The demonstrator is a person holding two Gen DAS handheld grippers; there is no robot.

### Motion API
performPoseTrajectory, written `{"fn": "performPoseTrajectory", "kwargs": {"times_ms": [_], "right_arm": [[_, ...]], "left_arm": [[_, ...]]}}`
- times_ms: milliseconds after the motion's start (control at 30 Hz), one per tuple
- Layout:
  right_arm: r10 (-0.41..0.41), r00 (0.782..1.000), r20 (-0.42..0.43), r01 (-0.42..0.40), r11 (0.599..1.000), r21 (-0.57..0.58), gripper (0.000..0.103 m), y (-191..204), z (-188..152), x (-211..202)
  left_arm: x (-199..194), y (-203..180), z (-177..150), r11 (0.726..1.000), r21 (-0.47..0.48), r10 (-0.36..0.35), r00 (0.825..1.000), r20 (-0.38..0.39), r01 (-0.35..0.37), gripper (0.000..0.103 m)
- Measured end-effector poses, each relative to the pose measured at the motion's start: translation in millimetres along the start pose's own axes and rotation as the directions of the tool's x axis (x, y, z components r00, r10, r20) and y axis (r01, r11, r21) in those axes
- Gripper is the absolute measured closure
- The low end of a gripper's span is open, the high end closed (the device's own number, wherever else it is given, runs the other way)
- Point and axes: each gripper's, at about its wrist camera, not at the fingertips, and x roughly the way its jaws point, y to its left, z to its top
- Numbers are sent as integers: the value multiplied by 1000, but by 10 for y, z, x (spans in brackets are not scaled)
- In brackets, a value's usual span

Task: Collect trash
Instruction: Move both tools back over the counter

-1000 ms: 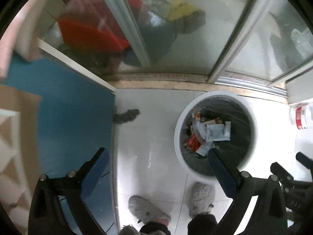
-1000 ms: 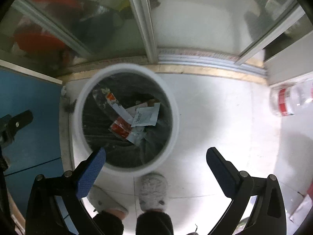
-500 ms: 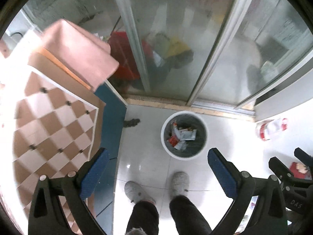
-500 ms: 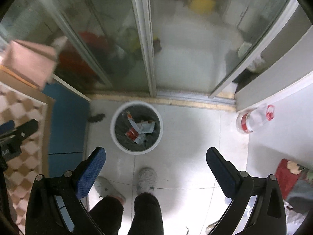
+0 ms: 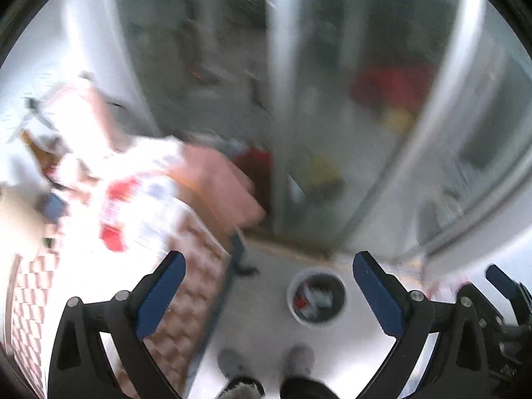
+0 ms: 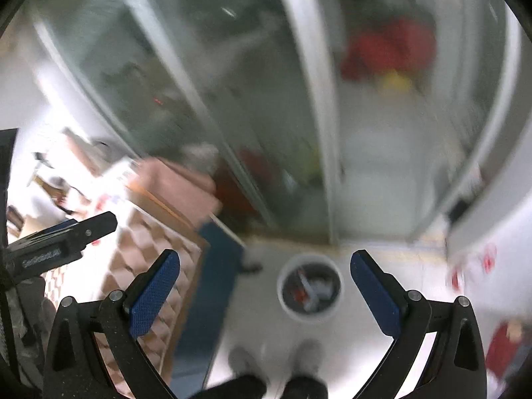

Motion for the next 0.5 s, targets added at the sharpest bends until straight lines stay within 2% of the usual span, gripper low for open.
{"fn": "performPoseTrajectory", "kwargs": {"times_ms": [33,100,167,233,300,433,500], "right_arm": [[19,1000,23,-19,999,-28,0,150,73,-31],[90,996,21,-88,993,-85,0,533,222,14],[180,983,-21,-181,976,-124,6,881,326,167],[254,963,-95,-267,951,-158,44,1262,386,347],[313,934,-174,-343,922,-180,53,1681,401,611],[316,906,-282,-379,902,-206,52,2414,339,1154],[275,899,-340,-357,911,-206,49,2701,297,1505]], "left_arm": [[-61,171,68,999,-28,21,999,38,-20,0],[-112,553,174,996,-64,59,996,61,-55,0],[-78,963,214,984,-93,160,986,50,-155,0],[8,1510,172,954,-147,264,965,5,-260,0],[127,2027,61,915,-200,344,937,-66,-351,0],[495,3057,-237,830,-265,434,867,-245,-490,0],[669,3435,-392,808,-301,420,853,-310,-507,0]]}}
